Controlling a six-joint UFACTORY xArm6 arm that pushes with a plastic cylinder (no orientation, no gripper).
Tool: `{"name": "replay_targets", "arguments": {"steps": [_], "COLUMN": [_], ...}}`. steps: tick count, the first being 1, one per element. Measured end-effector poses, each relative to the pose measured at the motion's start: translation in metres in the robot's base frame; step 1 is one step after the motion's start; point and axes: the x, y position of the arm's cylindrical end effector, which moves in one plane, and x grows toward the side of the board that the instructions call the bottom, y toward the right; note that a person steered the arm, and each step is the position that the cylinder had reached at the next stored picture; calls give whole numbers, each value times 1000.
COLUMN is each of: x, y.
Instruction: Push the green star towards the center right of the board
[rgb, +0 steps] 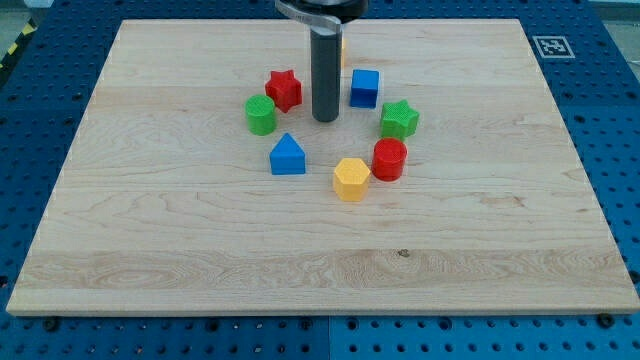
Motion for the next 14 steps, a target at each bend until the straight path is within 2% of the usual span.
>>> {"name": "replay_targets", "arguments": {"steps": [2, 4, 8, 10, 14], "x": [61, 84, 83, 54, 51], "y": [0, 7, 38, 38, 59]}}
